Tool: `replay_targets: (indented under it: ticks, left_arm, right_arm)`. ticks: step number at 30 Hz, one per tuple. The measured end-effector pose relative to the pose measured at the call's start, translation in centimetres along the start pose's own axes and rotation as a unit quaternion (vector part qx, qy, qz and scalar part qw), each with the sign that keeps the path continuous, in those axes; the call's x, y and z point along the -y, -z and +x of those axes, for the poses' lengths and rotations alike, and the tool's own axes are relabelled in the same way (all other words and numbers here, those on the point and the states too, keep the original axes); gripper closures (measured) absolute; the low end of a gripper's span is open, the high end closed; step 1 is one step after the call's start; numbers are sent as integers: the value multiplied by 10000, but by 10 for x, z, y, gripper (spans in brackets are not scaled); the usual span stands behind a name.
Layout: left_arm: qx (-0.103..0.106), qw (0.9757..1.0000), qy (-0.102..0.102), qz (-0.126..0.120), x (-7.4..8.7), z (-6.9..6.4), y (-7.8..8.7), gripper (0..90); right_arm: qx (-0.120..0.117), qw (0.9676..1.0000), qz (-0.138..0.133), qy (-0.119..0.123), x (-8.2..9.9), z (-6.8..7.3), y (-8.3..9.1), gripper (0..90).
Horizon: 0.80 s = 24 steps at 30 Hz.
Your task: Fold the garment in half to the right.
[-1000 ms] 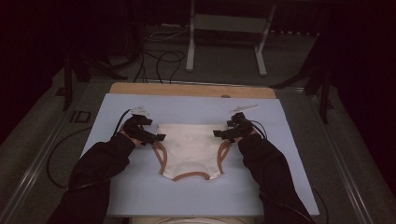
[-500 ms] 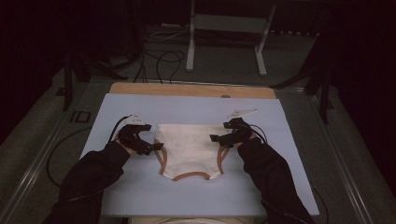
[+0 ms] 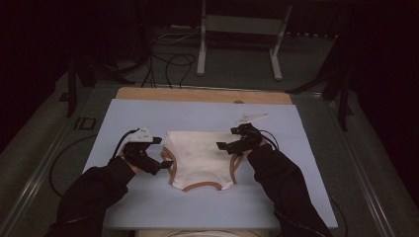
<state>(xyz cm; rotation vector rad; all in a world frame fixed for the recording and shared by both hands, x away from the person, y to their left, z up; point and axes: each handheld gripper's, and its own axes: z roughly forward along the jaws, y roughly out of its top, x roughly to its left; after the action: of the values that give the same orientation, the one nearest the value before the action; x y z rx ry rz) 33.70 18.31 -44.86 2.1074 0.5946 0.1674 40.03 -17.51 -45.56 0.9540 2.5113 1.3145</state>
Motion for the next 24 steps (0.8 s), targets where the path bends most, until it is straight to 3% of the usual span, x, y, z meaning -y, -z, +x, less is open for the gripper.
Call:
replay_targets:
  ticks: [16, 24]
  left_arm:
    - [202, 9991, -363, -56, 18, -23, -9, 3]
    - [275, 9978, -600, 103, 25, -32, -15, 3]
  right_arm:
    - [-183, 9997, 29, 161, -20, 15, -28, 100]
    - [-278, 9991, 94, 290, -33, 23, -44, 103]
